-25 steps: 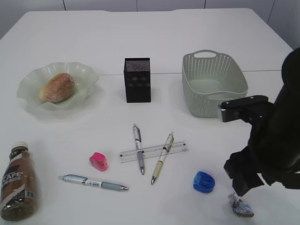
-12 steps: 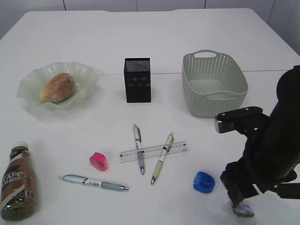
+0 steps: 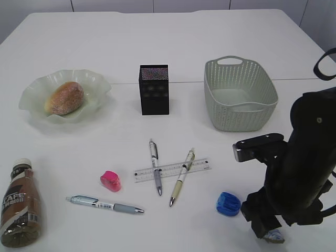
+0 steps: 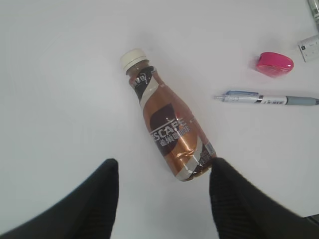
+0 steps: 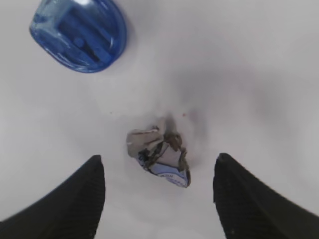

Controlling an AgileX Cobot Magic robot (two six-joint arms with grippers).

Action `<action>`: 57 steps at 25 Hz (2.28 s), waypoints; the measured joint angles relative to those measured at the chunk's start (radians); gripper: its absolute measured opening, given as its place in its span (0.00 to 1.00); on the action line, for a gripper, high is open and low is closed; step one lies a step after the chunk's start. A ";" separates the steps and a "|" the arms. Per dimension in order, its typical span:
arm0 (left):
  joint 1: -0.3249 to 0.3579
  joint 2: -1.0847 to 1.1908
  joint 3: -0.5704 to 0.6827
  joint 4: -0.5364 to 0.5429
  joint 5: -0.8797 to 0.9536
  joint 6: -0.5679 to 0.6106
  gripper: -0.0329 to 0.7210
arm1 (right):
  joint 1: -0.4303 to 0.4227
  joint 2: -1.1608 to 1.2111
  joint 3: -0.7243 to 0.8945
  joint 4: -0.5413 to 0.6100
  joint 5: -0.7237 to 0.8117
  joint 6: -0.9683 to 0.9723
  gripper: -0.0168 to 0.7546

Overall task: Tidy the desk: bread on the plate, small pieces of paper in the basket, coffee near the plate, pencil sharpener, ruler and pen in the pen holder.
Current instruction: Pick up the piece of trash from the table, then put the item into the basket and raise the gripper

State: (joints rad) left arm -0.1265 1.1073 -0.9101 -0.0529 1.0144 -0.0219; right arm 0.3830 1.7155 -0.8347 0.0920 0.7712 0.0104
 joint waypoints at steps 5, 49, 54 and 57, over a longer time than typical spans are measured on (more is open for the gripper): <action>0.000 0.000 0.000 0.000 -0.002 0.000 0.61 | 0.001 0.038 0.000 0.000 -0.006 0.000 0.67; 0.000 0.000 0.000 0.000 -0.015 0.002 0.60 | -0.049 -0.034 -0.375 -0.020 -0.095 0.075 0.22; 0.000 0.000 0.000 -0.002 -0.015 0.002 0.60 | -0.122 0.084 -0.594 -0.085 -0.104 0.169 0.21; 0.000 0.000 0.000 -0.004 -0.015 0.002 0.60 | -0.142 0.170 -0.730 -0.125 -0.105 0.200 0.21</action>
State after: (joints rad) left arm -0.1265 1.1073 -0.9101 -0.0566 0.9992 -0.0204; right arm 0.2406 1.8855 -1.5651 -0.0328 0.6660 0.2107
